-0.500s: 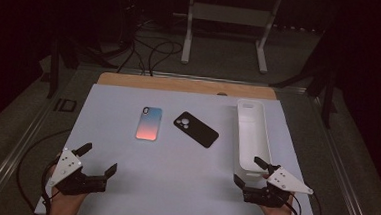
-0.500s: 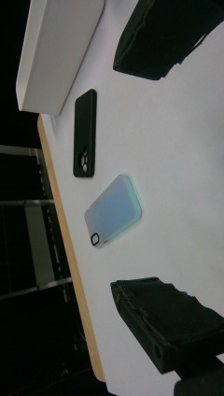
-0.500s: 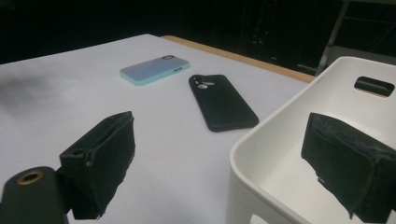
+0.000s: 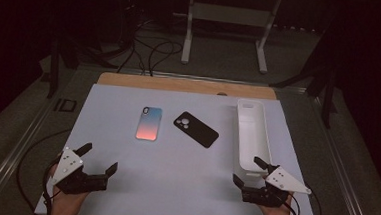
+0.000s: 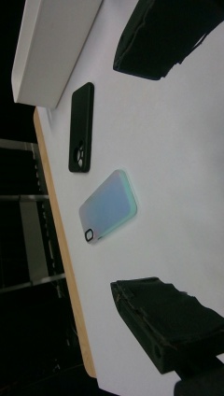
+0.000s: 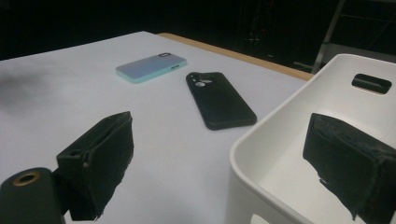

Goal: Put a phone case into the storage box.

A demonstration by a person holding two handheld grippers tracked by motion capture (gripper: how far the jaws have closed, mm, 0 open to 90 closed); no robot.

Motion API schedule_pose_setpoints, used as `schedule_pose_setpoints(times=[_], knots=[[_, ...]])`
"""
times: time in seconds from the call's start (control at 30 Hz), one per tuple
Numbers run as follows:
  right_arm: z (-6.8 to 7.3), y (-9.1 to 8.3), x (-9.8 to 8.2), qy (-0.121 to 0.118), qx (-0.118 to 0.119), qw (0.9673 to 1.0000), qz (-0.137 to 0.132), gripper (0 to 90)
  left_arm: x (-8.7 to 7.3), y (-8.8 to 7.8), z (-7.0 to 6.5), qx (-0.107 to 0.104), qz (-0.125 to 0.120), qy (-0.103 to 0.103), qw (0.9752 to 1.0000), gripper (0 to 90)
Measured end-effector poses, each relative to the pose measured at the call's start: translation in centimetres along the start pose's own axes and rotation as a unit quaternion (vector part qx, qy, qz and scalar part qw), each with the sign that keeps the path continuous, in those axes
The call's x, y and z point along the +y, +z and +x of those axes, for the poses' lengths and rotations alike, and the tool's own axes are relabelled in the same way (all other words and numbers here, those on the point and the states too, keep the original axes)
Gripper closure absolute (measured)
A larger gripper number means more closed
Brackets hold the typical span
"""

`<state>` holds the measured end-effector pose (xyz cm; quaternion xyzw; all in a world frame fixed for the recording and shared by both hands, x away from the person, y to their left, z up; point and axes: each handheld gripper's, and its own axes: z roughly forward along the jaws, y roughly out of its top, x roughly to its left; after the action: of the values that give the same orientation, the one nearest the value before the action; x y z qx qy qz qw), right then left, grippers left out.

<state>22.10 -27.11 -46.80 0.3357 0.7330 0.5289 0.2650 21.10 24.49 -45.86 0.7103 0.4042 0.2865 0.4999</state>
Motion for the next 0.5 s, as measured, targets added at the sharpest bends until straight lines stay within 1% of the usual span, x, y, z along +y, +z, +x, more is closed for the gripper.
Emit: schedule_pose_setpoints(times=[0.1, 0.27, 0.5], knots=[[0.0, -0.1, 0.0, 0.004, 0.0, 1.0, 0.0, 8.6, 0.0, 0.2, -0.1, 0.001, 0.002, -0.003, 1.0, 0.0], [-0.1, -0.1, 0.1, 0.008, -0.005, 1.0, -0.001, 8.5, 0.3, 0.5, -0.2, 0.009, 0.011, -0.005, 0.9999, 0.0], [-0.3, -0.1, 0.2, 0.007, -0.008, 0.9999, -0.001, 8.5, 0.8, 1.3, -0.4, 0.011, 0.02, -0.009, 0.9997, 0.0]])
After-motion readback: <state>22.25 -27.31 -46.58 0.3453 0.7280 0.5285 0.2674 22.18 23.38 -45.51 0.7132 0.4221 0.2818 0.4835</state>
